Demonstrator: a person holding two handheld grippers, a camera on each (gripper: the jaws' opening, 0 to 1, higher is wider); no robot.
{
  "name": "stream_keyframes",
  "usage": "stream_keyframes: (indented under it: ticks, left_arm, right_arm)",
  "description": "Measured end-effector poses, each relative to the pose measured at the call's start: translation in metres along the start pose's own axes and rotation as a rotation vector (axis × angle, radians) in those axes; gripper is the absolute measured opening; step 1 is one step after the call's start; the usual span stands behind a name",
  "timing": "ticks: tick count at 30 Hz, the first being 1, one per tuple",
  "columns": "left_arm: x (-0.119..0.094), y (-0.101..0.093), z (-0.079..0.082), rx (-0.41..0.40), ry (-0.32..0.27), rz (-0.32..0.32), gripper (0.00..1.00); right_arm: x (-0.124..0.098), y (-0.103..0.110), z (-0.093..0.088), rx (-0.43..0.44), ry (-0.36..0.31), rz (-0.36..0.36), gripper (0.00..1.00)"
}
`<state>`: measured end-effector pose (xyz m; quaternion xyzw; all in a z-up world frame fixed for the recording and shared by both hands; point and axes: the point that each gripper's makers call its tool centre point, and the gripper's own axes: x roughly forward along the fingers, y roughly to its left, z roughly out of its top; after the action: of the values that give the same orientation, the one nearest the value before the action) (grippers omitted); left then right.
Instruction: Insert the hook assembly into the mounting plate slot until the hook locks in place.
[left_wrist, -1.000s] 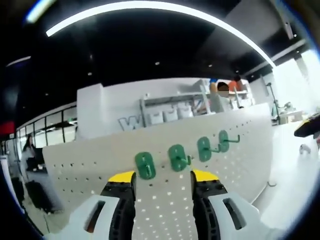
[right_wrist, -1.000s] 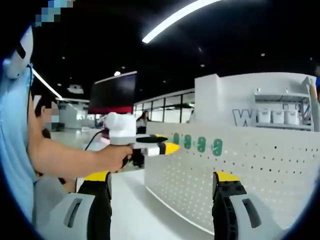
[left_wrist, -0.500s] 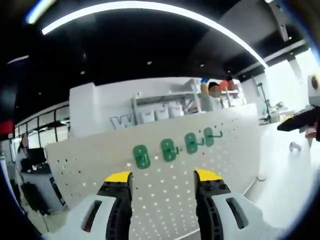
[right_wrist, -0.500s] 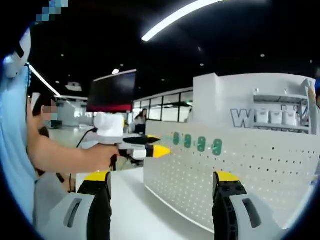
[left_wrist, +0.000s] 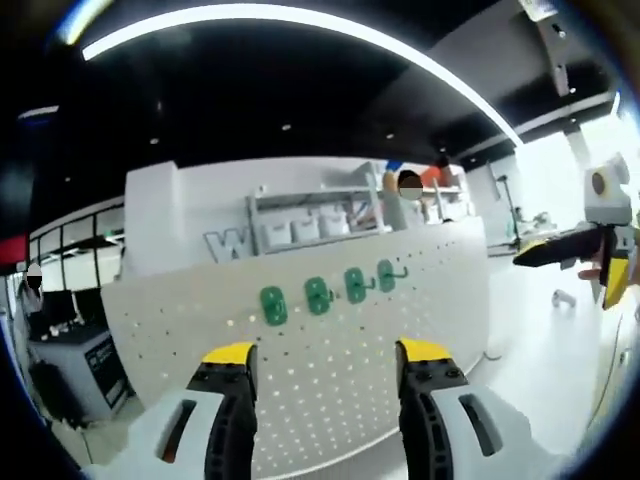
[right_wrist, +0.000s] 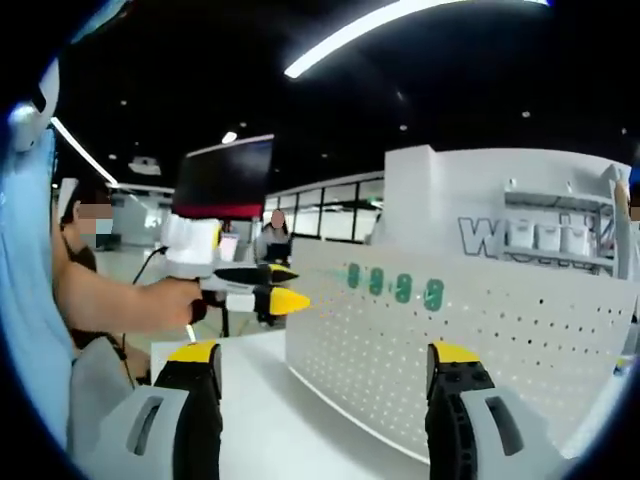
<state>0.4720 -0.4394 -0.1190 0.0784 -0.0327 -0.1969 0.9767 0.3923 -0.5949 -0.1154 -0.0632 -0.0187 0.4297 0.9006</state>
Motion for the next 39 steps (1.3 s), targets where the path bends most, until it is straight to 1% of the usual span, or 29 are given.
stream_keyframes:
  ticks: [3,6,9,11,15,18,22,27,33,39]
  left_arm:
    - [-0.015,-0.005,0.001,-0.002,-0.001,-0.025,0.58]
    - [-0.026,-0.009,0.001,-0.016,-0.002,-0.045,0.58]
    - [-0.035,-0.013,0.003,-0.005,-0.006,-0.061,0.6]
    - [-0.039,-0.013,0.004,-0.012,-0.005,-0.067,0.6]
    - [-0.05,-0.013,0.005,-0.009,-0.008,-0.068,0.62]
    - [-0.057,-0.013,0.003,-0.018,0.003,-0.075,0.63]
    - [-0.07,-0.011,0.0,-0.033,0.012,-0.081,0.65]
    - [-0.088,-0.014,-0.006,-0.04,0.028,-0.094,0.66]
    - [-0.103,-0.015,-0.004,-0.05,0.019,-0.093,0.66]
    - [-0.117,-0.018,-0.009,-0.055,0.036,-0.103,0.67]
  right_arm:
    - [-0.003,0.001,0.0,-0.001,0.002,-0.006,0.86]
    - [-0.006,0.002,0.0,0.0,0.002,-0.015,0.86]
    - [-0.009,0.003,0.001,0.002,0.001,-0.022,0.86]
    - [-0.01,0.005,0.001,0.001,0.002,-0.026,0.86]
    - [-0.014,0.007,0.004,-0.007,0.0,-0.034,0.86]
    - [-0.018,0.007,0.008,-0.008,-0.01,-0.044,0.86]
    - [-0.021,0.007,0.006,-0.013,0.0,-0.054,0.86]
    - [-0.025,0.012,0.006,-0.011,0.0,-0.057,0.86]
    - [-0.028,0.016,0.011,-0.02,-0.004,-0.062,0.86]
    - [-0.034,0.017,0.012,-0.025,-0.001,-0.075,0.86]
